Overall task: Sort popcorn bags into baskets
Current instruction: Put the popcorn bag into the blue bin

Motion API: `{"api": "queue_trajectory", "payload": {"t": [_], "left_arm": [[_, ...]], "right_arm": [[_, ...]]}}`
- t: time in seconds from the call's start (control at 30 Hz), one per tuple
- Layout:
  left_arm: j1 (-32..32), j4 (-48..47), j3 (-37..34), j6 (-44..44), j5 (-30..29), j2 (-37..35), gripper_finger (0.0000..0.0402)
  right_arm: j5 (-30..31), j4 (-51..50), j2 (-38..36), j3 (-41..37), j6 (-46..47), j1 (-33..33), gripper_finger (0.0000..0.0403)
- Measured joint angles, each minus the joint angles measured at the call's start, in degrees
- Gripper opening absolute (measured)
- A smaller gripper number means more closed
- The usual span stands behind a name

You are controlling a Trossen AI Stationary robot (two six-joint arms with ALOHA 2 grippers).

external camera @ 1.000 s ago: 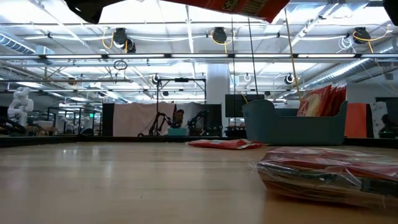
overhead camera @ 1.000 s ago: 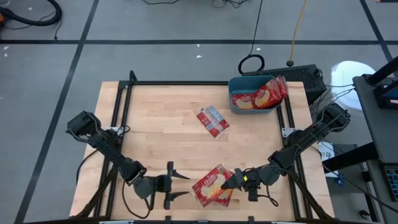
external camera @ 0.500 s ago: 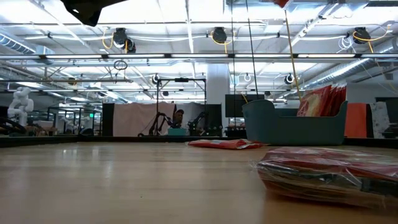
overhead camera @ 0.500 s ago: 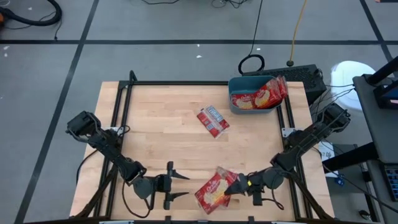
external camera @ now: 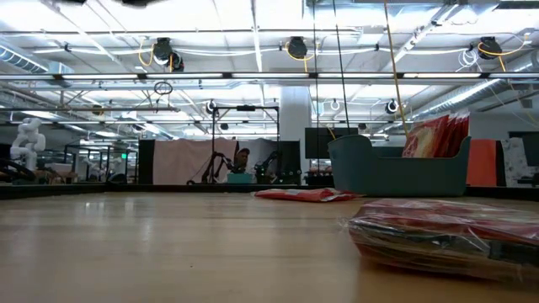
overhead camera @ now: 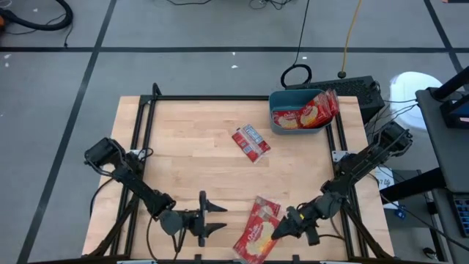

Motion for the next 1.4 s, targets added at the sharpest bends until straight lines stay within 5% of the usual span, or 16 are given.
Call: {"api": "queue_trajectory", "payload": {"t": [0.3,0.57,1.1,1.4], "left_arm": [[0.8,17.2,0.0,19.8,2.9,0.6,0.0279],[2.6,21.7,0.0,21.1,9.0,0.6,0.0285],[6.6,20.8,0.0,16.7,22.5,0.6,0.0223],[9.3,20.3,0.0,12.8,21.9,0.6,0.0203]], "right_arm": [[-1.7,27.5,9.2,-4.6,0.5,-3.1,0.0006],[-6.4,41.1,19.0,-2.6,1.4,-6.9,0.0006],[-18.1,43.9,21.1,-2.6,4.4,-14.5,0.0006],[-18.6,43.6,20.0,-2.6,4.7,-15.8,0.0006]]}}
